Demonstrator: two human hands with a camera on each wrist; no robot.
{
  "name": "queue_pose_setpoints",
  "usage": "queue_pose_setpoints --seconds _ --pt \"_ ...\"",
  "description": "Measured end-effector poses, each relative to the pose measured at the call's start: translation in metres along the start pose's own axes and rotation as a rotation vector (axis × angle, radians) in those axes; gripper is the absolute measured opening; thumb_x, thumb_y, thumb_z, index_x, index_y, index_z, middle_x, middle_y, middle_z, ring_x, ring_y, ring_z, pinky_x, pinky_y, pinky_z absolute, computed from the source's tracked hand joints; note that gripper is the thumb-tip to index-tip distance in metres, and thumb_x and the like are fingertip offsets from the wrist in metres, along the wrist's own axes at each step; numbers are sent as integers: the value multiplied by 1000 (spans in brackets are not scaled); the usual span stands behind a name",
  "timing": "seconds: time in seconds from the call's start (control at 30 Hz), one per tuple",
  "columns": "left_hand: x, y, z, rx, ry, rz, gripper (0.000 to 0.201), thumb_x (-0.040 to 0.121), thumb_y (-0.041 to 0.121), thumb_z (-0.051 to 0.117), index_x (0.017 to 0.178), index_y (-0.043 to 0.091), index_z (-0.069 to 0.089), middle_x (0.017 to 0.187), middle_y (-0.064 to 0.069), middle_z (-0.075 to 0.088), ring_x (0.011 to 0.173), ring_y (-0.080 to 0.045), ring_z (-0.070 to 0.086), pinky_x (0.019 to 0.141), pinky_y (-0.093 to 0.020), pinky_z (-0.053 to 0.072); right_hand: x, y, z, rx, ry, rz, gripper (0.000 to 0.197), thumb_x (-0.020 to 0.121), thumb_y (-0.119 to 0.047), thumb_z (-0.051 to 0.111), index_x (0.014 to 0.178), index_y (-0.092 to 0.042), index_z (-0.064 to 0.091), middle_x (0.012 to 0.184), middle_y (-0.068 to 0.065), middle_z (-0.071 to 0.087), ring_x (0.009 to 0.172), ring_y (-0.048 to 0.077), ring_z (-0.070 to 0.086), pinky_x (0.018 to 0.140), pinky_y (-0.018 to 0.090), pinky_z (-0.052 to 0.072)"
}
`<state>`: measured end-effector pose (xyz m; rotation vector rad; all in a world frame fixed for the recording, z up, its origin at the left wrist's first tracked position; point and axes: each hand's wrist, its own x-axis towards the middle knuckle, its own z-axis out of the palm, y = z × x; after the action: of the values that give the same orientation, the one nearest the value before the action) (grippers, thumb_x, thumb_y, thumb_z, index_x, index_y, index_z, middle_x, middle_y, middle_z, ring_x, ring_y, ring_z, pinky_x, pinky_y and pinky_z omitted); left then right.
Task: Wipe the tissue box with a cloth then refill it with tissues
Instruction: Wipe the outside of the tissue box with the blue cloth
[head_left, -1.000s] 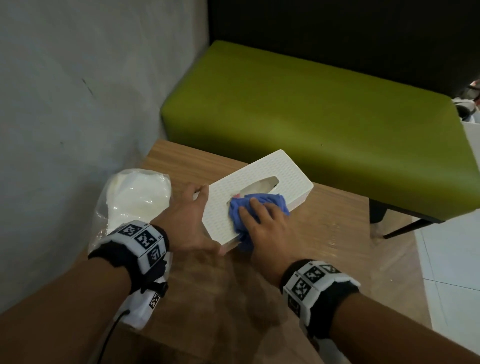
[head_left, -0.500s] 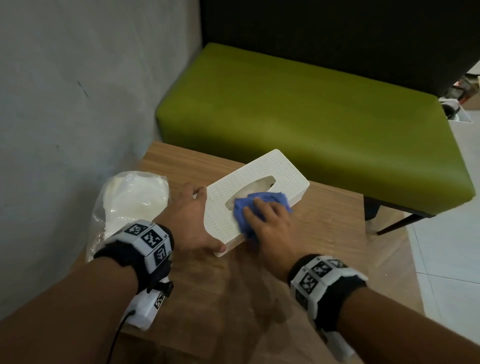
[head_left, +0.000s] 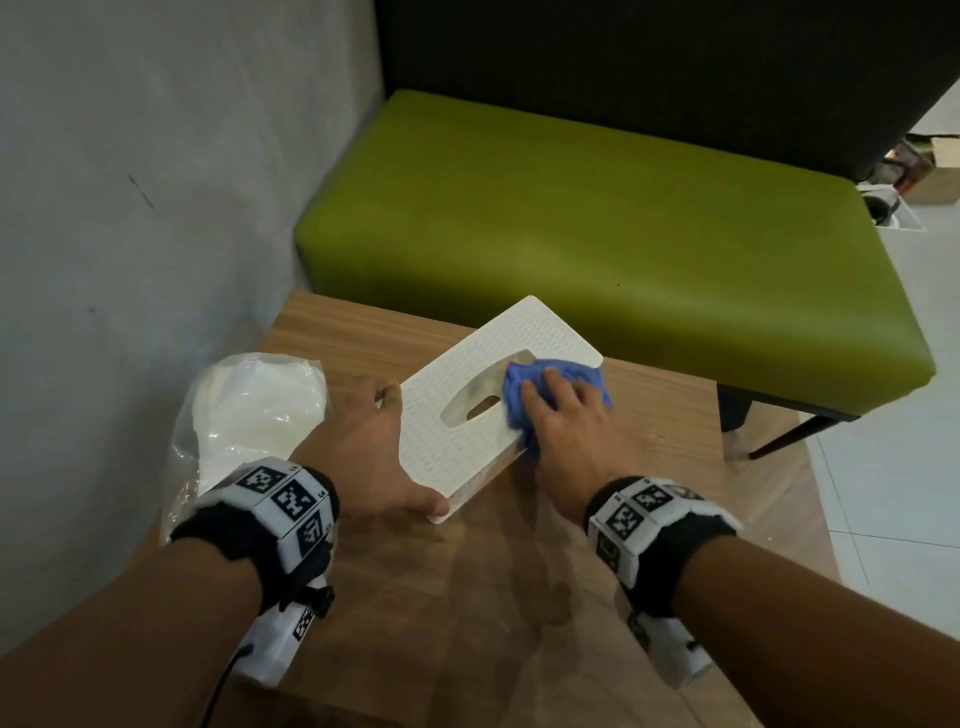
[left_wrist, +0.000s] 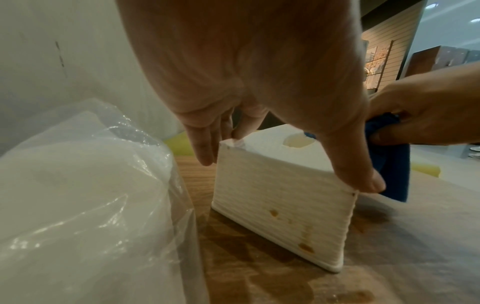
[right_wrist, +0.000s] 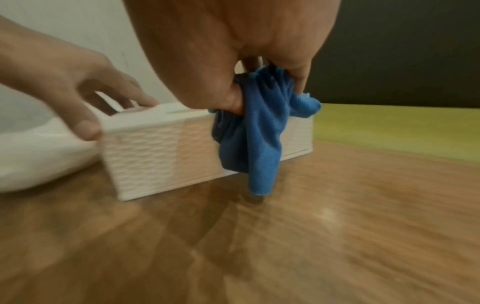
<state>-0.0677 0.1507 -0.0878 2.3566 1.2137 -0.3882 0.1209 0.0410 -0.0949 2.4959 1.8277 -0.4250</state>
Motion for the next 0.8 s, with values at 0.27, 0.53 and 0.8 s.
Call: queue_pose_setpoints --seconds 0.27,0.53,0.8 --pt "-3 -2 1 -71 17 4 142 46 72 81 153 9 13 157 -5 16 140 -24 33 110 -35 40 -29 -34 17 -47 -45 -391 56 93 -26 55 147 -17 40 153 16 37 134 39 42 106 53 41" --pt "-5 0 1 22 -32 -20 139 51 75 78 154 12 8 160 -2 9 144 -23 28 114 -38 38 23 45 -9 36 43 103 74 86 -21 64 151 -20 29 159 13 22 137 40 30 111 46 32" --pt "-11 7 5 206 12 64 146 50 94 54 154 15 -11 163 -9 -2 149 -30 14 121 -44 21 35 40 0 234 64 191 78 84 -19 68 151 -21 27 160 12 16 138 37 31 109 41 36"
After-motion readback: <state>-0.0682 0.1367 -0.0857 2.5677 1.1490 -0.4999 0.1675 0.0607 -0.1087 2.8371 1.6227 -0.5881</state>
